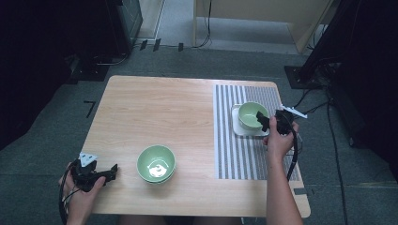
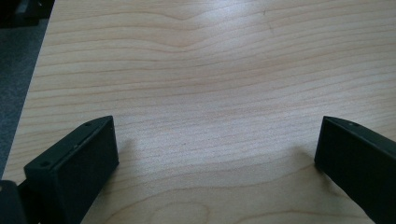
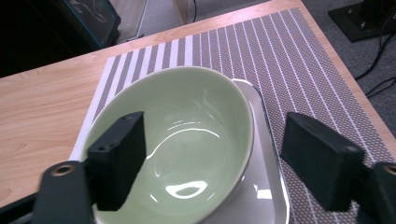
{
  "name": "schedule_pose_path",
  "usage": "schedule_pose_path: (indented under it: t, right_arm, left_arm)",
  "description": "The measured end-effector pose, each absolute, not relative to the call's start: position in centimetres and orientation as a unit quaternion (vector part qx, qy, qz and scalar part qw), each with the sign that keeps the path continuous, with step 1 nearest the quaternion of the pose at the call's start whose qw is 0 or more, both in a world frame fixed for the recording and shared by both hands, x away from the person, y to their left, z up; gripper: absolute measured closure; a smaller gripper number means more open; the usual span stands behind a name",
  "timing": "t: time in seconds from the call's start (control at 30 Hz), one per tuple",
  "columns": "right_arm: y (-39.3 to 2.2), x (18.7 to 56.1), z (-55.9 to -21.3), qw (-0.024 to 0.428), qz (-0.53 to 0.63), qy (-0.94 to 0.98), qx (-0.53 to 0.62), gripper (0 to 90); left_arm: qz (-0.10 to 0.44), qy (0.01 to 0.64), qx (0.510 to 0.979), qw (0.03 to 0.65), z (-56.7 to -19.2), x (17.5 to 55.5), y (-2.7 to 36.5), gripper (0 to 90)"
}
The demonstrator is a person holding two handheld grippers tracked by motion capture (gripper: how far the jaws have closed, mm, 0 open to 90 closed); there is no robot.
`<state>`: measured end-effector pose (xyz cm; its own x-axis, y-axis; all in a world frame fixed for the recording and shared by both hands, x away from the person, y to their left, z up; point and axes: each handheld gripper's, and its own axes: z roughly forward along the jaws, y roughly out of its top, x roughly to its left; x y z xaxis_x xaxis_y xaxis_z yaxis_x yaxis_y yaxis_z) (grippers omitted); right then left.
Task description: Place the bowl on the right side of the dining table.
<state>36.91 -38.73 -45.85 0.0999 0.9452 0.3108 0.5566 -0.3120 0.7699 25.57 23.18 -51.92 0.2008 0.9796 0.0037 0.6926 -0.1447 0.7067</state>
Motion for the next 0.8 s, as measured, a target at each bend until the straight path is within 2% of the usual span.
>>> schedule_pose_path:
  t: [0.8]
  right_arm:
    - [-38.7,30.8,-46.0,0.269,0.425,0.573,0.647,19.1]
  left_arm:
    - [0.243,0.583,0.716,0.295,-51.9,25.6,23.2,0.0]
